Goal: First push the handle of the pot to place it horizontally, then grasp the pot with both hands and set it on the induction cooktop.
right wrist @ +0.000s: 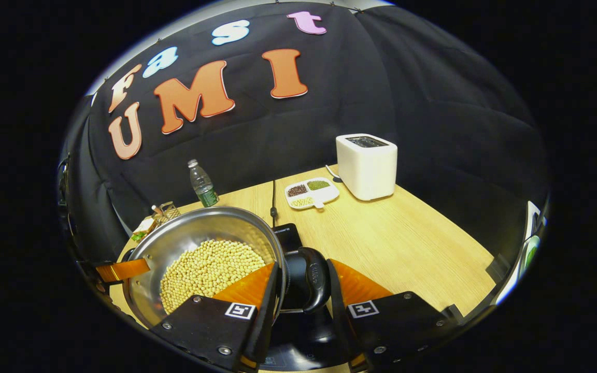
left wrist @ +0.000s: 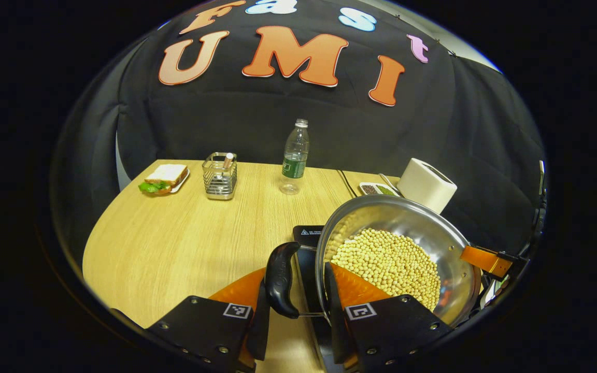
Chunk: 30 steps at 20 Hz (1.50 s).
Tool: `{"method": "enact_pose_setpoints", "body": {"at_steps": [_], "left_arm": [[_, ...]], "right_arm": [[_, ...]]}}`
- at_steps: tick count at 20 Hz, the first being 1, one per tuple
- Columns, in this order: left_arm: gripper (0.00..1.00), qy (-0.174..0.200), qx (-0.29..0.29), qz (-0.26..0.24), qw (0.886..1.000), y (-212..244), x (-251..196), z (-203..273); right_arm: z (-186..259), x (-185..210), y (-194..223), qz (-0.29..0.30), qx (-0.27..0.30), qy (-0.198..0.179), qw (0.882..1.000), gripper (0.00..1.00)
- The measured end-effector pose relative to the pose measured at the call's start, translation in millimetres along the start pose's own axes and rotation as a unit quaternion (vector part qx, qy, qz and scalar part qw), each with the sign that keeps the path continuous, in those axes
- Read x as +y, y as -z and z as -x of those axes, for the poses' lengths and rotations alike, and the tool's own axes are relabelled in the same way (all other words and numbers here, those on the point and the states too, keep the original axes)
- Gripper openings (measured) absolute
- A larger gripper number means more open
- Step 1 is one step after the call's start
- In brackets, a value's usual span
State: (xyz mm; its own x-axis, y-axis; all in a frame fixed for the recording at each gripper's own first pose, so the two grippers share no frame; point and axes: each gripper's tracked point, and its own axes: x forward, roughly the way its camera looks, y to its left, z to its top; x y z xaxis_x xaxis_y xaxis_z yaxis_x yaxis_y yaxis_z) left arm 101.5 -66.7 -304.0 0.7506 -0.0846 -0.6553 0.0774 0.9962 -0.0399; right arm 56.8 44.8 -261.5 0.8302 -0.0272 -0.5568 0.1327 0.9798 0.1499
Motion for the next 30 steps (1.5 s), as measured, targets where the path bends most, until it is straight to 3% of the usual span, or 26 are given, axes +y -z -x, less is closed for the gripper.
{"method": "enact_pose_setpoints", "body": {"at_steps": [4,6,7,12,13,16,18,19,20,24,26,27,30], "left_arm": [[0.51,0.001,0.016,-0.003,1.0,12.3,-9.6,-15.3],[0.51,0.001,0.018,-0.002,1.0,12.9,-14.0,-20.0],[0.51,0.002,0.019,0.0,1.0,14.7,-14.8,-20.0],[0.54,0.0,0.005,0.017,1.0,12.1,-15.8,-15.4],[0.61,0.0,-0.008,0.017,1.0,3.5,-15.9,-8.9],[0.54,-0.009,-0.042,0.043,0.998,-22.2,-9.7,17.7],[0.69,-0.028,-0.085,0.039,0.995,-48.9,2.0,42.3],[0.72,-0.047,-0.108,0.027,0.993,-60.2,11.8,57.1],[0.86,-0.065,-0.128,0.016,0.99,-72.2,18.6,73.0],[0.86,-0.084,-0.216,-0.014,0.973,-129.2,19.8,153.9],[0.85,-0.093,-0.273,-0.037,0.957,-163.4,20.1,202.2],[0.82,-0.099,-0.295,-0.047,0.949,-175.5,21.1,225.1],[0.82,-0.128,-0.35,-0.071,0.925,-208.0,25.5,289.4]], "right_arm": [[-15.0,-14.2,8.0,-0.013,0.01,0.003,1.0,0.47],[-12.5,-18.6,6.5,-0.021,0.001,0.002,1.0,0.51],[-17.2,-21.2,6.0,-0.018,0.003,0.003,1.0,0.47],[-15.6,-22.5,3.2,-0.031,0.003,-0.013,0.999,0.53],[-13.6,-23.0,1.7,-0.03,-0.001,-0.014,0.999,0.56],[13.7,-29.3,-35.5,-0.011,-0.056,-0.005,0.998,0.64],[45.0,-20.4,-64.5,-0.001,-0.092,-0.021,0.996,0.82],[58.2,-16.7,-75.4,0.008,-0.109,-0.026,0.994,0.93],[71.3,-13.4,-88.9,0.021,-0.127,-0.029,0.991,0.95],[137.4,3.9,-149.0,0.056,-0.197,-0.058,0.977,0.95],[169.1,5.0,-180.6,0.06,-0.23,-0.064,0.969,1.0],[184.9,2.7,-192.5,0.065,-0.246,-0.063,0.965,0.95],[226.5,8.3,-219.2,0.071,-0.273,-0.081,0.956,0.95]]}}
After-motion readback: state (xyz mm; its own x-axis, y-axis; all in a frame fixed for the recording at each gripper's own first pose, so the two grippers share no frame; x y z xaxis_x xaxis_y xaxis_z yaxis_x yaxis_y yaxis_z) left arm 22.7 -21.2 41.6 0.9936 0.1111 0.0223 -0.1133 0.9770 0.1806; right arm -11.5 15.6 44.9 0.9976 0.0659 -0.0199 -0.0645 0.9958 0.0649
